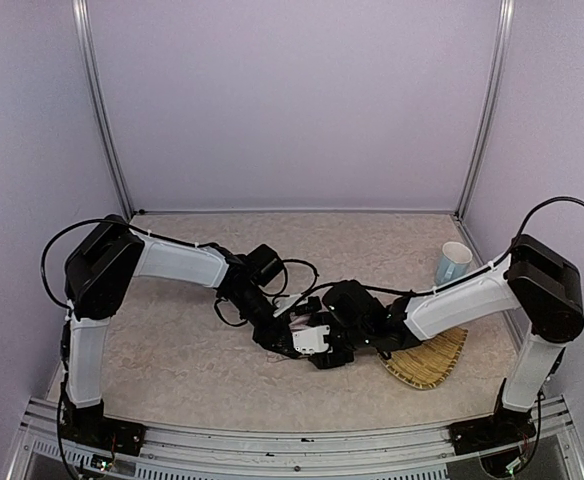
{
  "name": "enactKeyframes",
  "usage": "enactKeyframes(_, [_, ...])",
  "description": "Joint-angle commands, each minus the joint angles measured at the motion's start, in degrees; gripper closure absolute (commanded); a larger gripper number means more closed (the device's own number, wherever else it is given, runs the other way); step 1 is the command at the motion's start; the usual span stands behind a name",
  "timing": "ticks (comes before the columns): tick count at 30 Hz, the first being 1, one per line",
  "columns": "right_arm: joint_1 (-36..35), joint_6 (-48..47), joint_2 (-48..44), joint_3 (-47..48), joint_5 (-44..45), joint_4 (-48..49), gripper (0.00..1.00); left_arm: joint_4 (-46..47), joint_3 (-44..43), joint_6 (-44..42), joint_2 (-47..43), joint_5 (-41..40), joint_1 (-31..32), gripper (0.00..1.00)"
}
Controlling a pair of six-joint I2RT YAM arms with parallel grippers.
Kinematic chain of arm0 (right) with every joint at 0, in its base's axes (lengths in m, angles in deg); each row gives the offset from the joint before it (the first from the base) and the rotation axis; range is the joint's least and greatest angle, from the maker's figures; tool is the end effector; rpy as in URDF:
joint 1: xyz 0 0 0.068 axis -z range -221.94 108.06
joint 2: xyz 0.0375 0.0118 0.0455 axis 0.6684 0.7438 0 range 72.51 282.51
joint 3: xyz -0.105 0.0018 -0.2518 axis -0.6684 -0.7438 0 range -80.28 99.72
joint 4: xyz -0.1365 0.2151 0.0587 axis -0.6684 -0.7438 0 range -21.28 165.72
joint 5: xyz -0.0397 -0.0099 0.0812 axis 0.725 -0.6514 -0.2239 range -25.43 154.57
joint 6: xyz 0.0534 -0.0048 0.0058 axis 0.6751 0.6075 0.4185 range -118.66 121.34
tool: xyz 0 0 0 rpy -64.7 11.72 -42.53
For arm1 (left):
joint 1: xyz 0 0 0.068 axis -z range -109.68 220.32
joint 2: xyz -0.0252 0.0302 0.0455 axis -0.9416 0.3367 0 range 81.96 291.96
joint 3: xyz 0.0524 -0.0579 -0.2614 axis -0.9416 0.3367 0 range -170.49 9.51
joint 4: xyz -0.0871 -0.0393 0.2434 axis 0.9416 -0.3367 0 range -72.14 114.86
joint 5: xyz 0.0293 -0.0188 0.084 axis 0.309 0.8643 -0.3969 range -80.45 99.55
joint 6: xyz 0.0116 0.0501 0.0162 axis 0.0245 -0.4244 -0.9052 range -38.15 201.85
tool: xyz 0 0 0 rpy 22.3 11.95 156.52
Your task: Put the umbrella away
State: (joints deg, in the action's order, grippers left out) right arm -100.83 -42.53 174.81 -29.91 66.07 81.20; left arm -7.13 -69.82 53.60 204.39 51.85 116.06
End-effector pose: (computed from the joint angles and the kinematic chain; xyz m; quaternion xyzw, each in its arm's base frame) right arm 0.1817 0.2990 0.1361 -0.7225 0.5834 0.0364 0.3692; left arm 0.2671 -0.3085 0.1158 0.5938 0.7104 -0.3720 0.0653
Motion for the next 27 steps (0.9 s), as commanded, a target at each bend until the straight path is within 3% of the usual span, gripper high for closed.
enactKeyframes(1, [-0.8, 0.5, 3.9, 1.3, 2.7, -6.3, 0.38, -12.5, 4.3, -0.9, 5.8, -6.0, 1.2, 0.68])
enactKeyframes(4, [-0.8, 1.9, 5.7, 2.7, 3.3, -9.3, 0.55, -10.8, 4.7, -1.1, 4.0, -6.5, 1.2, 0.62])
enactKeyframes(6, [-0.8, 2.8, 6.4, 3.6, 2.7, -11.2, 0.66, -8.3, 5.3, -0.5, 2.0, -7.3, 1.1, 0.5])
enactKeyframes(8, [-0.8, 3.6, 6.3, 3.9, 2.6, -12.2, 0.72, -5.5, 6.2, 0.2, -0.2, -7.6, 0.8, 0.29])
enactKeyframes(9, [-0.8, 4.0, 6.1, 3.9, 1.8, -12.6, 0.74, -3.8, 6.8, 0.7, -1.6, -7.7, 0.6, 0.07])
enactKeyframes(10, [-0.8, 4.4, 6.0, 4.1, 0.7, -13.1, 0.75, -1.9, 7.5, 1.3, -3.1, -8.0, 0.3, 0.02])
enactKeyframes(18, [-0.4, 8.3, 6.8, 6.2, -5.9, -20.0, 0.79, 20.5, 21.4, 8.0, -21.4, -13.4, -3.2, 0.01])
enactKeyframes(23, [0.8, 11.0, 7.8, 7.5, -11.8, -23.4, 0.8, 38.1, 34.3, 9.0, -35.8, -17.1, -3.4, 0.01])
enactKeyframes(27, [3.1, 13.1, 9.6, 10.4, -19.6, -28.5, 0.8, 46.9, 42.4, 6.6, -44.8, -19.0, -1.7, 0.01])
